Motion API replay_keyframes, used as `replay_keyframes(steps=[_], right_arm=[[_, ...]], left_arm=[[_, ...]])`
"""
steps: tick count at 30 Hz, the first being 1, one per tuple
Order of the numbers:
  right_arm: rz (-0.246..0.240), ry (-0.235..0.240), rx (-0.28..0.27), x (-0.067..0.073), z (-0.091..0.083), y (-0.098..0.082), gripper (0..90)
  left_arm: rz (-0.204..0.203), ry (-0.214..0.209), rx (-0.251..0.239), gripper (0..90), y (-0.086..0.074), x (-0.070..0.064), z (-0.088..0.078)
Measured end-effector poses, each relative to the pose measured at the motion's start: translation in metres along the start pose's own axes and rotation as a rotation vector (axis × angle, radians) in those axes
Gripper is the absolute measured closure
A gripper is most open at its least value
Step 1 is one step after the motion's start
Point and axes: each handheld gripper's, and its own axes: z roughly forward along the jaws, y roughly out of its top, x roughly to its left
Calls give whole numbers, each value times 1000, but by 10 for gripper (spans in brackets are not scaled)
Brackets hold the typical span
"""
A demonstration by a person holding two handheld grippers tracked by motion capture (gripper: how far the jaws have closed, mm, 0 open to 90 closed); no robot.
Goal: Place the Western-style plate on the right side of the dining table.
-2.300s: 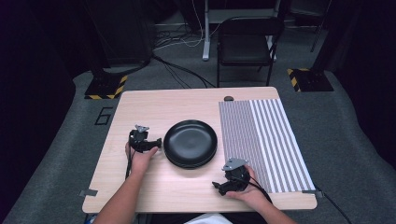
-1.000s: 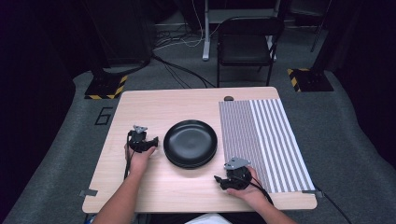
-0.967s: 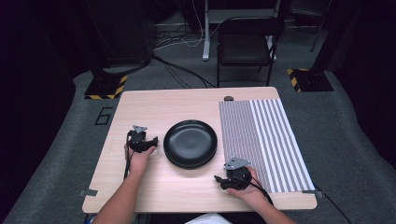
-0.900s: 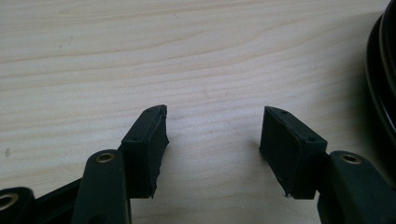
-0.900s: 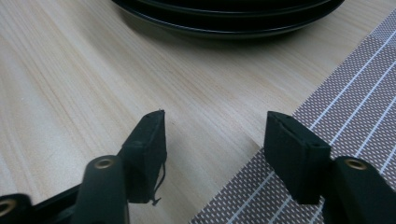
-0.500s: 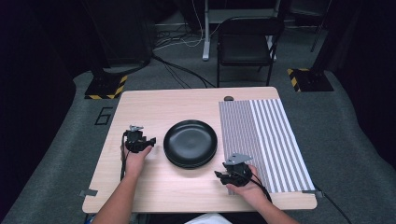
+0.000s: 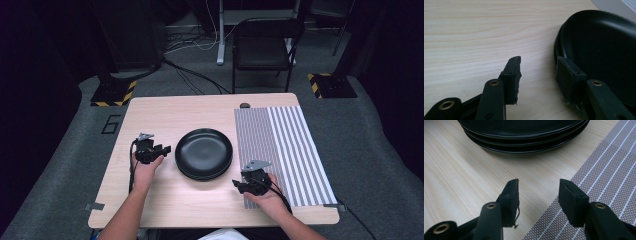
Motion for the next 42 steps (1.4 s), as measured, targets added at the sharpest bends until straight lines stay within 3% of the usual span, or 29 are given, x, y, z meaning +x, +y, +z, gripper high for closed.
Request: replay_keyframes(steps=[5, 17, 23, 29, 32, 37, 42], right_arm=[[3, -5, 6, -2, -2, 1, 498], [20, 9, 13, -5, 2, 6, 545], [52, 11, -2, -10, 3, 8, 561], [93, 14, -6, -16, 4, 11, 556], [108, 25, -15, -18, 4, 13, 555], [134, 21, -41, -24, 4, 21, 550], [173, 24, -59, -30, 5, 32, 551]], left_arm=[[1, -33, 38, 584, -1, -4, 1], [-48, -136, 47, 681, 2, -7, 0], [-57, -148, 59, 715, 3, -12, 1], [-83, -186, 83, 749, 3, -13, 2], [-81, -176, 86, 767, 3, -14, 3], [-111, -178, 86, 806, 2, -12, 4], [-106, -178, 96, 803, 2, -10, 7]])
